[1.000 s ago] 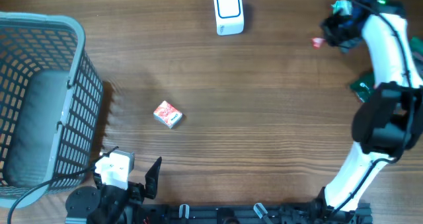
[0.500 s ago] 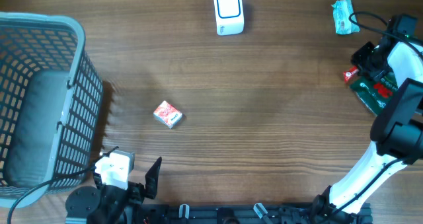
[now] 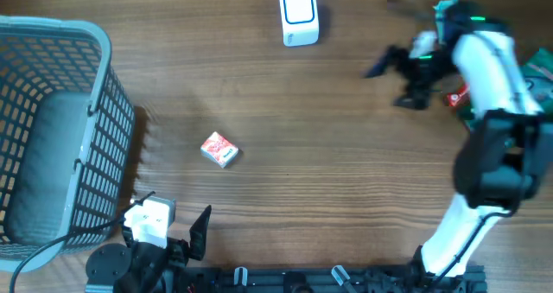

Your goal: Scan the item barcode

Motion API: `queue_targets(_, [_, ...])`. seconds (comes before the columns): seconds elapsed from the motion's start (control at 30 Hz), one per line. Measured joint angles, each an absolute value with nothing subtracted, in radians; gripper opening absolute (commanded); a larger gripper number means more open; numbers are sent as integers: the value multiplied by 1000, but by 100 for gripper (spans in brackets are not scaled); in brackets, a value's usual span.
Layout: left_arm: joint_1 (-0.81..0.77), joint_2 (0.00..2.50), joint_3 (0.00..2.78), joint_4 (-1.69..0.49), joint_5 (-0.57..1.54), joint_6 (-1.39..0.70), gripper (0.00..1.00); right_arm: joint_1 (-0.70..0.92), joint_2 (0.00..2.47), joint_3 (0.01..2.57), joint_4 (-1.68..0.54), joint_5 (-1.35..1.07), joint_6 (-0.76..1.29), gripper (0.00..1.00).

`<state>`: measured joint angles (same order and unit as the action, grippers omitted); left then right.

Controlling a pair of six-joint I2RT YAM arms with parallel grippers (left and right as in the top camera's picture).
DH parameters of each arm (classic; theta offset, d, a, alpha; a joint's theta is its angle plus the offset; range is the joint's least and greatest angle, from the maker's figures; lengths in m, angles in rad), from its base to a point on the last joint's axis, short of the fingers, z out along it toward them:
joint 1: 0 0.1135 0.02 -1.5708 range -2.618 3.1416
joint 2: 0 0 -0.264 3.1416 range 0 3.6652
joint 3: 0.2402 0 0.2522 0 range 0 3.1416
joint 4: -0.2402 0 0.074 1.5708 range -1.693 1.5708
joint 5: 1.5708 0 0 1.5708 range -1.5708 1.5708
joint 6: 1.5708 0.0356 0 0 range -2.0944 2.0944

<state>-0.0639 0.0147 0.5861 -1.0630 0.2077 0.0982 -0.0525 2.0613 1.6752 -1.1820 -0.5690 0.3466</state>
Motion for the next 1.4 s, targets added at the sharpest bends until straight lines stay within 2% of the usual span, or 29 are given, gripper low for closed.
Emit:
queue_targets(0.13, [-64, 15, 586, -1063, 208, 98, 100, 229, 2061, 1634, -1111, -612, 314, 100])
queue_targets(0.17, [-64, 15, 586, -1063, 208, 98, 100, 301, 2061, 1623, -1069, -615, 320, 96])
queue_targets(0.2, [-64, 15, 586, -1063, 208, 98, 100, 381, 2061, 1614, -1015, -609, 345, 77])
queue_targets(0.23, [-64, 15, 586, -1063, 208, 98, 100, 451, 2061, 1607, -978, -597, 393, 73])
queue_targets(0.27, [-64, 15, 586, -1063, 208, 98, 100, 513, 2061, 1601, -949, -579, 465, 82])
queue_targets(0.3, [-64, 15, 586, -1063, 208, 98, 100, 577, 2062, 1591, -925, -555, 574, 100])
queue_targets(0.47, [-64, 15, 586, -1063, 208, 98, 100, 751, 2078, 1554, -720, -512, 934, 100])
queue_targets(0.57, [-64, 15, 586, -1063, 208, 98, 100, 833, 2085, 1553, -596, -476, 1098, 94])
queue_targets(0.7, [-64, 15, 586, -1063, 208, 98, 100, 891, 2101, 1553, -580, -373, 1268, 83])
queue_targets(0.77, [-64, 15, 586, -1063, 208, 98, 100, 890, 2130, 1553, -570, -343, 1312, 73])
queue_targets(0.8, [-64, 15, 586, -1063, 208, 98, 100, 887, 2154, 1553, -568, -331, 1328, 63])
queue_targets(0.83, [-64, 15, 586, -1063, 208, 98, 100, 885, 2173, 1553, -567, -321, 1340, 51])
queue_targets(0.9, [-64, 15, 586, -1065, 208, 98, 100, 883, 2192, 1555, -557, -304, 1355, 5])
queue_targets(0.93, [-64, 15, 586, -1063, 208, 98, 100, 882, 2196, 1555, -560, -295, 1349, 4])
queue_targets(1.1, [-64, 15, 586, -1063, 208, 98, 100, 881, 2199, 1569, -601, -271, 1227, 4])
queue_targets(1.17, [-64, 15, 586, -1063, 208, 98, 100, 868, 2188, 1574, -681, -264, 1048, 4])
queue_targets(1.2, [-64, 15, 586, -1063, 208, 98, 100, 853, 2178, 1575, -747, -259, 905, 14])
queue_targets(1.23, [-64, 15, 586, -1063, 208, 98, 100, 840, 2172, 1576, -804, -252, 783, 46])
queue_targets(1.27, [-64, 15, 586, -1063, 208, 98, 100, 814, 2159, 1576, -924, -236, 589, 94])
queue_targets(1.3, [-64, 15, 586, -1063, 208, 98, 100, 787, 2152, 1573, -1031, -194, 419, 100])
queue_targets(1.4, [-64, 15, 586, -1063, 208, 98, 100, 727, 2145, 1566, -1197, 66, 159, 100])
